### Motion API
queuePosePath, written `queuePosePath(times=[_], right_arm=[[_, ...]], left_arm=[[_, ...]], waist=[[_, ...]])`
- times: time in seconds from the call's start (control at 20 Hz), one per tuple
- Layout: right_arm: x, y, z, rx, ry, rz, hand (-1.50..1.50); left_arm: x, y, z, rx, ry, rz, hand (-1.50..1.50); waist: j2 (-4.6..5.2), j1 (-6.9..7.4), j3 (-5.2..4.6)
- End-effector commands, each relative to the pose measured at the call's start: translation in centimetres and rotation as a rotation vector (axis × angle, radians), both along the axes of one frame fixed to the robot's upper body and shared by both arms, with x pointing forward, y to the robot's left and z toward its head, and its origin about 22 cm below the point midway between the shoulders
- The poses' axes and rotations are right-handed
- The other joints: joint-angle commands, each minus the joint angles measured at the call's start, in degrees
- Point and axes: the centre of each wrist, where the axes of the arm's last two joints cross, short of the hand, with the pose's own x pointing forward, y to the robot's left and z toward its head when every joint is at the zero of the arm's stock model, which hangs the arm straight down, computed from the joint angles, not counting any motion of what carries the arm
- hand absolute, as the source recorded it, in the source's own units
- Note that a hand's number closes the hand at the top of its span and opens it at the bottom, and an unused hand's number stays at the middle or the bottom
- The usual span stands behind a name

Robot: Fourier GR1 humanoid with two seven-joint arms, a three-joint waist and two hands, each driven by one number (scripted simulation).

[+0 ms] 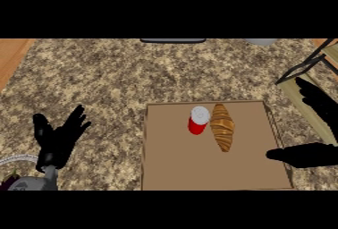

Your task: Pick the croissant from the tray and place it in the tiered shelf

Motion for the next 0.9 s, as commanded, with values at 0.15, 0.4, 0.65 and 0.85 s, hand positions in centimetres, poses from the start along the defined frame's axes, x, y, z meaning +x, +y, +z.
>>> queuePosePath(times=[0.15,0.4,0.65,0.85], right_arm=[[2.8,5.8,0.6,-0.150,0.096,-0.093,-1.50],[4.4,7.3,-0.2,-0.165,0.220,-0.065,-1.50],[5.7,9.0,-1.8,-0.239,0.247,-0.031,-1.50],[4.8,10.7,-3.1,-0.255,0.309,-0.067,-1.50]], left_arm=[[-1.1,-1.4,-2.5,0.008,0.046,-0.006,0.00],[-1.0,-0.2,-1.6,-0.001,0.023,-0.006,0.00],[-0.2,-0.4,-1.4,-0.008,0.041,0.007,0.00],[-0.3,-0.3,-1.3,0.000,0.026,0.014,0.00]], waist=[[0.34,0.53,-0.26],[0.16,-0.16,-0.19],[0.20,-0.38,-0.17],[0.09,-0.76,-0.18]])
